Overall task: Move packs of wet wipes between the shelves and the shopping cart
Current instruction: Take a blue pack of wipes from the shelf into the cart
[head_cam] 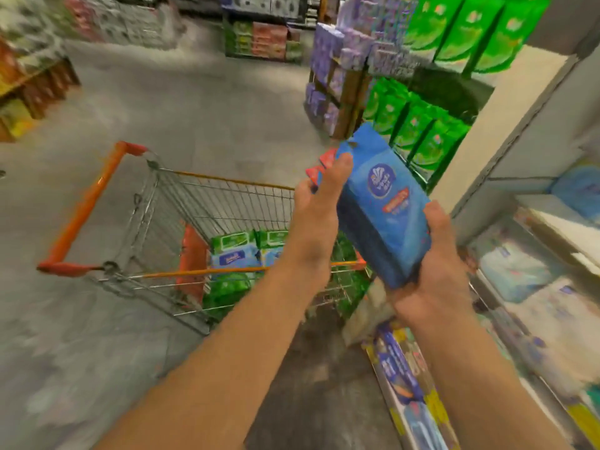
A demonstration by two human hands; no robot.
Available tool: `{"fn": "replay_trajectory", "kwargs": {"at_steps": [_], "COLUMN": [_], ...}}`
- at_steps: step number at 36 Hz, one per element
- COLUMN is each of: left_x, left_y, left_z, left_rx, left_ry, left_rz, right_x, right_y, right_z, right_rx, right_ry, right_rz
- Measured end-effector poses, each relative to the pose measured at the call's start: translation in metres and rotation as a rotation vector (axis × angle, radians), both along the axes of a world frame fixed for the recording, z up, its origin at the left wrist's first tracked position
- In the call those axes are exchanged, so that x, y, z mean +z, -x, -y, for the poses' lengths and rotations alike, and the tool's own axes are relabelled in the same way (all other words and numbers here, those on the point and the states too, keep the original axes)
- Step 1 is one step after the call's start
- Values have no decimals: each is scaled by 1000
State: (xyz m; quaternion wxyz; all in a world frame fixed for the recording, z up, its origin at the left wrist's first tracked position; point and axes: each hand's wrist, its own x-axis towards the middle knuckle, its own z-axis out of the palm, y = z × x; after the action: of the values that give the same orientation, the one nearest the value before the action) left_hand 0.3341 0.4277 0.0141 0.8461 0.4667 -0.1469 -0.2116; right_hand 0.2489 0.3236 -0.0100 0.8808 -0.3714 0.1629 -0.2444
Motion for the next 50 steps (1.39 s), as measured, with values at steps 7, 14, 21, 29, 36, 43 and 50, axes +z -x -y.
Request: {"fn": "replay_trajectory", "kwargs": {"at_steps": [7,14,21,29,36,43,50], "left_x": [-19,-53,-117,-191,-263,-339,-400], "left_y": [-119,-179,-219,-270,-298,-307,-332], "left_z": [-22,-8,29,69,85,91,94], "left_rx": [-97,-345,-424,-262,-138,-131,-104], "left_ry": [-294,-453,-567,-580,-633,-729,-780], "left_rz": [-70,-93,-212,-419,-657,-726,-732], "right_x": [-16,-38,-81,-155,-232,-304,-376], "right_y": [-60,-116,-181,-260,-309,-332,-359], "right_z": [17,47,97,162,191,190,193], "right_rx": [78,141,177,376,596,600,608], "right_ry": [50,124,296,347,367,354,373], "right_rz": [-207,-358,-485,-642,-790,-903,-986]}}
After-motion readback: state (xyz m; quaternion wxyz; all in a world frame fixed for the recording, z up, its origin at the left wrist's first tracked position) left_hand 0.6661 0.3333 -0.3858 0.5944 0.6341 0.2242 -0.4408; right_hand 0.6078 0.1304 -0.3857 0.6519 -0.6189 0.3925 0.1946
